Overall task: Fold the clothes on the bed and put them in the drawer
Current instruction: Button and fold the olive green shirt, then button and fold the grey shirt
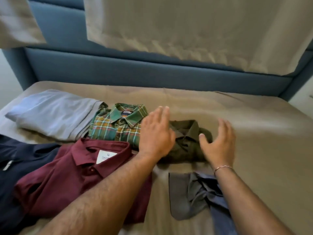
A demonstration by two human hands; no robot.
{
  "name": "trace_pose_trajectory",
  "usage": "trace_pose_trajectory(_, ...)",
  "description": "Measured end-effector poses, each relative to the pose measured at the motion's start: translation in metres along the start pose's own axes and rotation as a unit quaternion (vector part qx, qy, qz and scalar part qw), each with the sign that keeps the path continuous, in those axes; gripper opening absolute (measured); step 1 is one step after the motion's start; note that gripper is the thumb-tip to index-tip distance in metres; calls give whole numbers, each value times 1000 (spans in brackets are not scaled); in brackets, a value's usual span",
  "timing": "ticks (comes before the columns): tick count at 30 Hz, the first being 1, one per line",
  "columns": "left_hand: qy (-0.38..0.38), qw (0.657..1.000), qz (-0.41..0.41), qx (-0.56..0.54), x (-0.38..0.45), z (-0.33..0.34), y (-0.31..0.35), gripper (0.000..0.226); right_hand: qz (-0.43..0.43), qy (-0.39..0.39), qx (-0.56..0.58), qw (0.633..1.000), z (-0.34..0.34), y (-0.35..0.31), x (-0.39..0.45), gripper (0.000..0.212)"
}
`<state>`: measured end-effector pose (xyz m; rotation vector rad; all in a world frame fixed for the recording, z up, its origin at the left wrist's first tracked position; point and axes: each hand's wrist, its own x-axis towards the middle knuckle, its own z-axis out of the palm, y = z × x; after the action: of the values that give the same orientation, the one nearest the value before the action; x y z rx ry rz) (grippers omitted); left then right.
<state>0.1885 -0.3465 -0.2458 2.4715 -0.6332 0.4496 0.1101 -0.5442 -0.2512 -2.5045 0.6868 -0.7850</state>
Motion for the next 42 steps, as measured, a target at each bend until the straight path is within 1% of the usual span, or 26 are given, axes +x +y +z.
trace_pose_trajectory(2,-130,988,79,41,-8,35,-8,72,-120,-112,-90,982,32,5,-6,75)
trace_pose_trajectory(4,-241,969,44,25,-20,73,-19,73,-98,-235,-150,955,67,21,-14,74)
trace_pose_trajectory(8,-235,971,37,27,-38,107,-33,76,-99,-220,-193,951,95,42,-35,74)
trace_pose_trajectory(11,-250,967,24,35,-35,116,-40,77,-64,-291,-222,929,96,33,-24,72)
trace_pose_trajectory(13,-266,963,16,37,-26,104,-33,79,-14,-348,-193,917,77,9,-20,75)
trace_pose_trajectory(14,-266,964,10,30,-25,93,-28,81,6,-343,-149,927,61,-6,-27,77)
trace_pose_trajectory(15,-242,970,6,24,-24,81,-22,82,16,-299,-100,949,41,-18,-40,78)
trace_pose_trajectory(17,-145,989,13,-14,-44,49,-10,83,11,-125,-51,991,-13,-31,-96,75)
trace_pose_trajectory(19,-85,990,10,-112,-96,17,1,78,16,17,-105,994,-69,-29,-166,67)
trace_pose_trajectory(20,-83,981,-6,-174,-133,2,8,72,43,43,-139,988,-92,-22,-198,61)
trace_pose_trajectory(21,-94,966,-25,-239,-176,-12,16,66,90,39,-168,981,-109,-14,-224,55)
trace_pose_trajectory(23,-140,934,-41,-328,-262,-32,31,54,221,-60,-230,946,-129,0,-263,41)
trace_pose_trajectory(24,-156,925,-32,-344,-302,-42,37,50,250,-118,-250,928,-133,1,-277,34)
trace_pose_trajectory(25,-167,919,-22,-356,-332,-46,41,48,250,-158,-224,929,-129,5,-284,30)
trace_pose_trajectory(27,-182,896,-33,-404,-376,-54,49,50,228,-173,-78,955,-126,4,-298,17)
trace_pose_trajectory(28,-190,876,-64,-439,-393,-64,51,51,236,-177,30,955,-129,-10,-313,16)
trace_pose_trajectory(29,-206,840,-104,-491,-399,-70,55,54,269,-187,152,933,-126,-25,-322,27)
trace_pose_trajectory(30,-223,780,-166,-561,-403,-80,58,59,303,-203,272,891,-125,-45,-337,35)
trace_pose_trajectory(32,-189,613,-315,-699,-407,-113,60,72,357,-258,437,784,-124,-100,-375,35)
trace_pose_trajectory(33,-153,557,-366,-729,-411,-130,55,74,372,-275,477,747,-123,-125,-391,30)
trace_pose_trajectory(34,-125,536,-396,-735,-417,-146,48,69,385,-278,500,724,-123,-144,-408,26)
trace_pose_trajectory(35,-112,556,-401,-719,-424,-166,39,60,390,-281,511,713,-125,-160,-424,22)
trace_pose_trajectory(37,-104,640,-382,-658,-443,-200,18,43,367,-295,519,714,-131,-181,-452,14)
trace_pose_trajectory(39,-88,728,-343,-587,-468,-228,-9,38,303,-328,517,731,-141,-201,-483,15)
trace_pose_trajectory(40,-85,760,-329,-555,-477,-236,-19,38,261,-335,512,746,-144,-205,-493,18)
trace_pose_trajectory(42,-55,785,-319,-528,-488,-252,-33,30,135,-298,471,819,-156,-203,-500,25)
